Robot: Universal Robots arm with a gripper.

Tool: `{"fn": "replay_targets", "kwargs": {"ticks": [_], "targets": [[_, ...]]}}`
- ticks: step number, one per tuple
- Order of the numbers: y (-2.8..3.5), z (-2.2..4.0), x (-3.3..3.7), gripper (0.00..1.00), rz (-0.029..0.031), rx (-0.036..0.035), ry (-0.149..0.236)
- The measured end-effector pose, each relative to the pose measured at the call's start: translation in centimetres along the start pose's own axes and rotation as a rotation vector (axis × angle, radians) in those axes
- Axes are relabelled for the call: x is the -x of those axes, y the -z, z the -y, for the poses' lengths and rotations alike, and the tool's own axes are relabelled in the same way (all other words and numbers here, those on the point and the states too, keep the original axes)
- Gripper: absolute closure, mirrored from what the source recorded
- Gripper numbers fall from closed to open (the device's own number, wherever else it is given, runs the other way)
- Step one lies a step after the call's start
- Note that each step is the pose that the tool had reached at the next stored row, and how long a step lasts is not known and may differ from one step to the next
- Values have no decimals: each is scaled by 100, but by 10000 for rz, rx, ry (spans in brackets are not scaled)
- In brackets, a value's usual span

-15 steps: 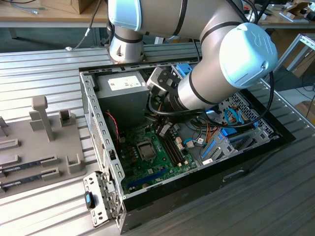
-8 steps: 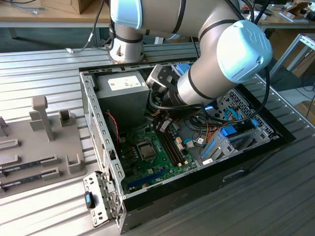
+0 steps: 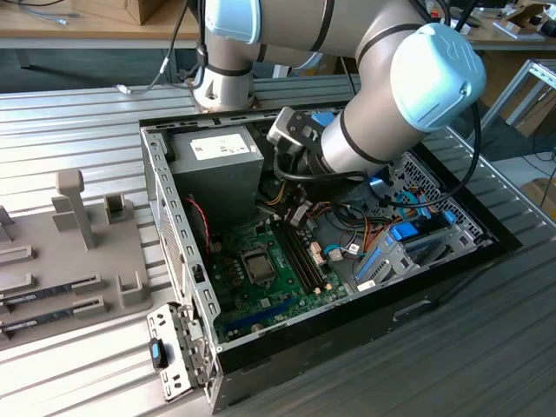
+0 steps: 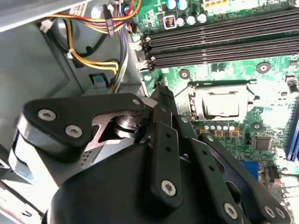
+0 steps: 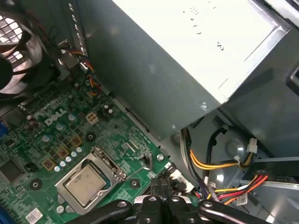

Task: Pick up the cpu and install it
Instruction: 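Install the first cpu locking lever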

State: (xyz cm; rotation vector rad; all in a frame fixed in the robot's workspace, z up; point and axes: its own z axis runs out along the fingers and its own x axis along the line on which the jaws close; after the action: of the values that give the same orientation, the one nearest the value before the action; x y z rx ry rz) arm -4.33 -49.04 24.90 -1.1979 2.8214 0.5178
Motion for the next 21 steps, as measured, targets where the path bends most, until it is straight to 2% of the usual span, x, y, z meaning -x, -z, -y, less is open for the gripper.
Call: {"fn": "replay_targets", "kwargs": {"ticks": [2, 5, 7, 8, 9, 12, 18, 21], "targets": [[-30, -61, 74, 89, -84, -82, -12], [-56, -114, 130, 89, -192, -179, -2], [-60, -124, 141, 89, -328, -288, 41], [-63, -127, 145, 89, -440, -382, 65], [-69, -136, 153, 89, -504, -434, 81], [-87, -167, 176, 89, -508, -434, 91], [-109, -197, 151, 89, -466, -393, 98], [-122, -202, 147, 89, -466, -393, 97]]}}
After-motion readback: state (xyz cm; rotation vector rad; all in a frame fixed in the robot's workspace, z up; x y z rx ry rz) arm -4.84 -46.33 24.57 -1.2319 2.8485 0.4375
